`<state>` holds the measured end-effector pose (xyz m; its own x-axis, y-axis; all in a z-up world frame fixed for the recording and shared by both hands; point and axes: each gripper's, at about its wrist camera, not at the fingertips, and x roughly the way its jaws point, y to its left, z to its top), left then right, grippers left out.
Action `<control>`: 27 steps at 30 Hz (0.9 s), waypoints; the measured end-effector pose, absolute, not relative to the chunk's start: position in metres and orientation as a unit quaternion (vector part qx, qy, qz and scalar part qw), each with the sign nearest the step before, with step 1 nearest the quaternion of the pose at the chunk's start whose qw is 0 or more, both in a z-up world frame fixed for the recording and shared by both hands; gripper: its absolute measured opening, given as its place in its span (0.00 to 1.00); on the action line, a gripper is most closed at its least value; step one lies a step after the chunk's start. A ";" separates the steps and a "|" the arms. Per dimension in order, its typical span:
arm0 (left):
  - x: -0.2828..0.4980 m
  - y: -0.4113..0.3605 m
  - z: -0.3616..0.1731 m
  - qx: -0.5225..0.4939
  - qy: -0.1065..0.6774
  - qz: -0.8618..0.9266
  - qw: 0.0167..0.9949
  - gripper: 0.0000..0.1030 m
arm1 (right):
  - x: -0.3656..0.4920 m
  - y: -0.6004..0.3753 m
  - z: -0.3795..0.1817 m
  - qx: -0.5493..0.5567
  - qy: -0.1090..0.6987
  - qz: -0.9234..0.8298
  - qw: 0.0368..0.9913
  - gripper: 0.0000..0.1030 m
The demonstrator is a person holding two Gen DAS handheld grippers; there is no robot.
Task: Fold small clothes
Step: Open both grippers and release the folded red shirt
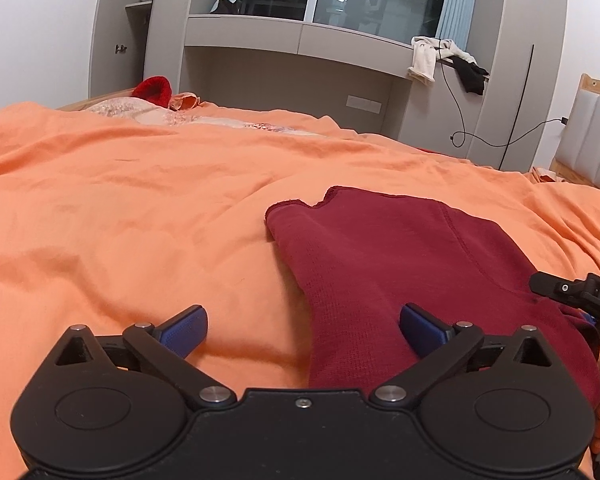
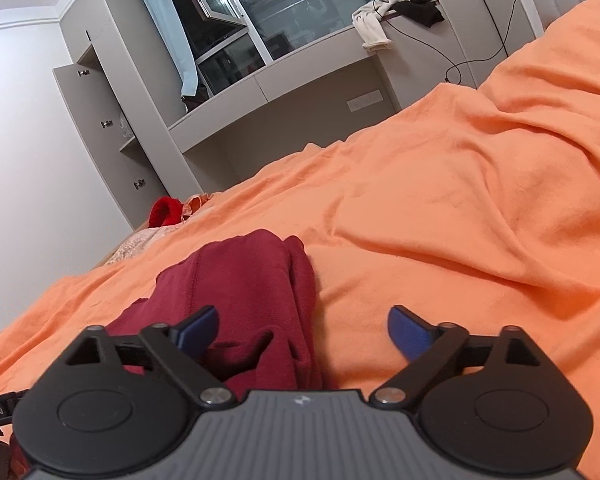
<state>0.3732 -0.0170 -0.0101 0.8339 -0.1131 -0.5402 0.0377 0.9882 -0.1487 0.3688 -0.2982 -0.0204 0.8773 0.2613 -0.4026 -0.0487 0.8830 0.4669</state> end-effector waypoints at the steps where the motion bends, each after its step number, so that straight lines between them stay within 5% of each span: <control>1: 0.373 -0.017 -0.010 -0.069 0.286 -0.039 0.955 0.99 | 0.368 -0.298 -0.019 0.229 0.232 0.082 0.942 0.99; 15: 0.338 -0.021 0.021 -0.076 0.234 -0.066 0.967 0.99 | 0.321 -0.296 0.011 0.226 0.183 0.081 0.953 1.00; 27: 0.258 -0.030 0.043 -0.057 0.147 -0.094 0.983 0.99 | 0.221 -0.273 0.051 0.111 0.084 0.084 0.987 1.00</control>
